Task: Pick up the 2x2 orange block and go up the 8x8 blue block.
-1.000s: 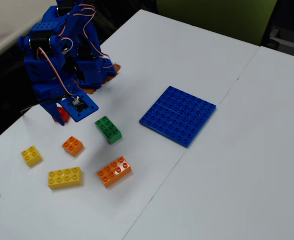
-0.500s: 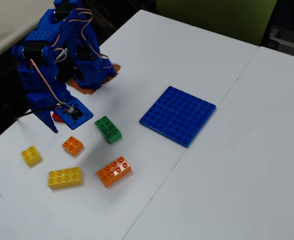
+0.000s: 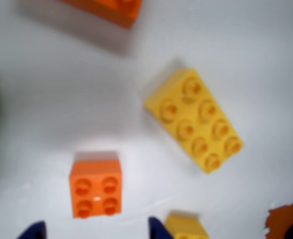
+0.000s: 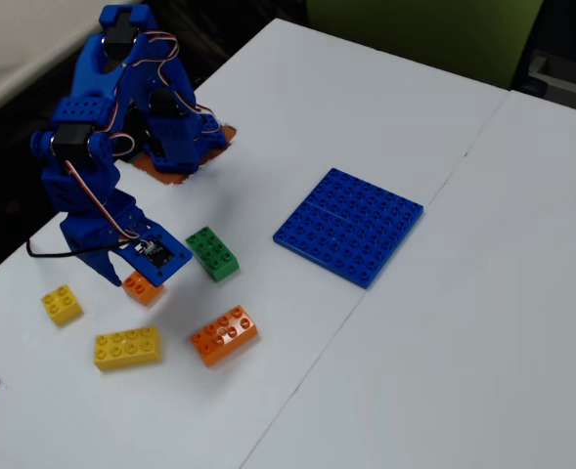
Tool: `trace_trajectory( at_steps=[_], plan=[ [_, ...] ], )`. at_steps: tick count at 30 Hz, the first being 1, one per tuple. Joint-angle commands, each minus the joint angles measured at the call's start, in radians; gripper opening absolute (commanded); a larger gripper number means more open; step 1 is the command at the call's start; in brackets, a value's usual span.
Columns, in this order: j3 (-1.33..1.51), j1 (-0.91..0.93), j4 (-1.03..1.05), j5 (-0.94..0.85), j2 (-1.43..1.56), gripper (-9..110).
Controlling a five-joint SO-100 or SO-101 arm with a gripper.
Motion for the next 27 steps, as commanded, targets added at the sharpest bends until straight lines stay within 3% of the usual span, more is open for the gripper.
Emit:
trace_trajectory(
  at_steps=[1, 27],
  plan=[
    [-0.015, 0.009, -0.025, -0.012, -0.006, 26],
    [0.078, 0.041, -0.117, -0.066, -0.115, 28]
  ],
)
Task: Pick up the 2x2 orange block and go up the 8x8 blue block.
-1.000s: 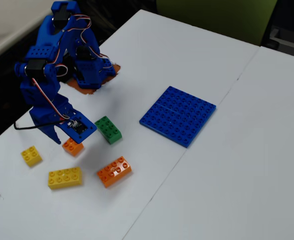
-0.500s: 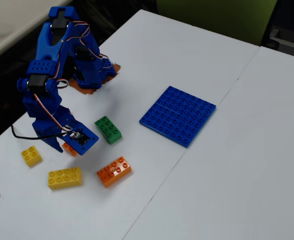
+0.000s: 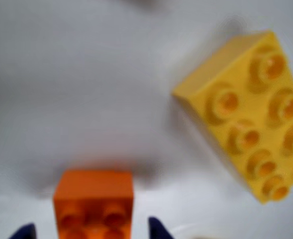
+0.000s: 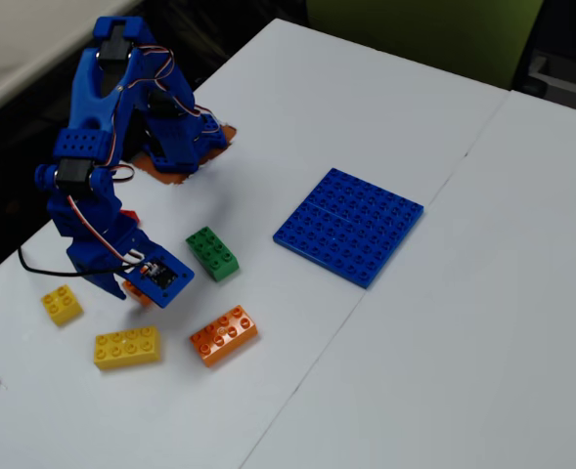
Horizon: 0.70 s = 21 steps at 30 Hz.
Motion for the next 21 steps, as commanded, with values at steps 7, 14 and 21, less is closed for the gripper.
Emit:
trace_trajectory(
  at_steps=[7, 14, 21],
  plan=[
    [0.020, -0.002, -0.026, 0.015, -0.002, 28],
    [0.021, -0.006, -0.031, 0.043, -0.008, 27],
    [0.023, -0.017, -0.032, 0.066, -0.008, 24]
  ],
)
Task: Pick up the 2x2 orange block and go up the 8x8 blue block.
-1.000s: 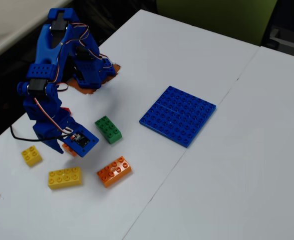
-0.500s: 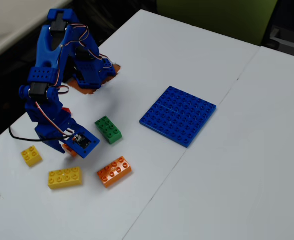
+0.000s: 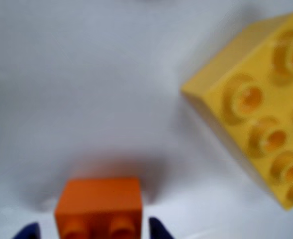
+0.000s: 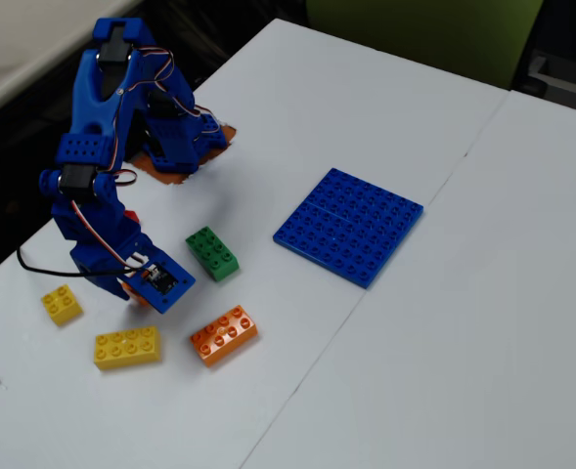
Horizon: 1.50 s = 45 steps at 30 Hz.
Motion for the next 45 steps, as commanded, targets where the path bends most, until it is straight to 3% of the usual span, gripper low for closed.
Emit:
trace_trajectory(
  at_steps=[1, 19, 27, 36, 45],
  plan=[
    [-0.005, -0.012, -0.009, 0.011, 0.009, 22],
    [-0.035, -0.040, 0.017, 0.023, 0.071, 1],
    [-0.107, -0.123, 0.137, 0.069, 0.224, 0],
    [-0.410, -0.275, 0.446, 0.230, 0.222, 0],
    [-0.480, -0.469, 0.495, 0.440, 0.261, 0]
  ],
)
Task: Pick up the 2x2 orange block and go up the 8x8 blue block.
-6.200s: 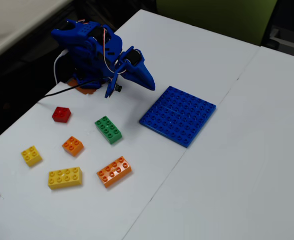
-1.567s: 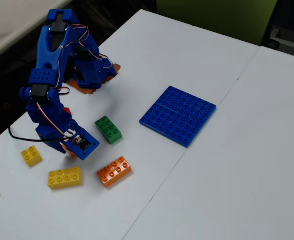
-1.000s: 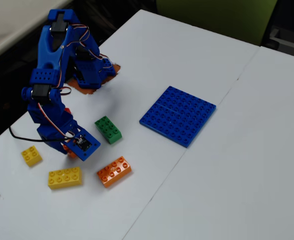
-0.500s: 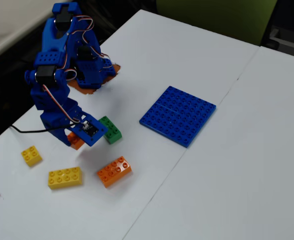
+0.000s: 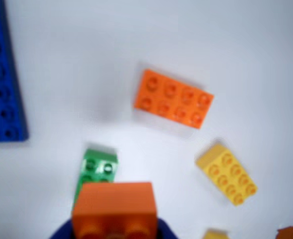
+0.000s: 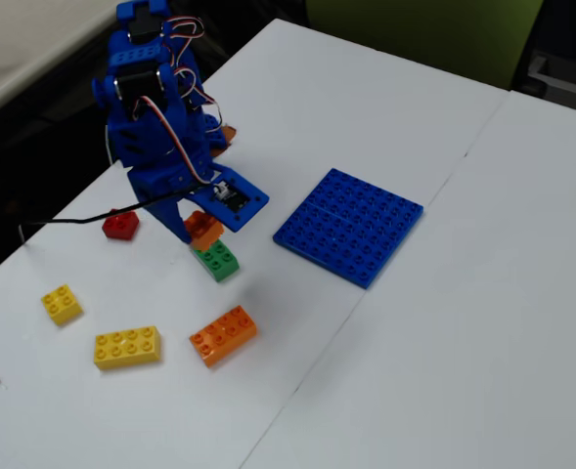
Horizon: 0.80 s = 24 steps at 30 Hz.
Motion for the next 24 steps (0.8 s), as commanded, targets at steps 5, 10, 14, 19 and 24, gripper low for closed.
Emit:
trace_trajectory(
  at_steps=[5, 10, 14, 19, 24],
  plan=[
    [-0.167, -0.158, 0.057, 0.144, 0.029, 0],
    [-0.282, -0.239, 0.107, 0.207, -0.034, 0],
    [-0.304, -0.308, 0.106, 0.267, -0.060, 0],
    [-0.337, -0.400, 0.106, 0.357, -0.104, 0],
    [-0.344, -0.479, 0.118, 0.397, -0.133, 0]
  ],
)
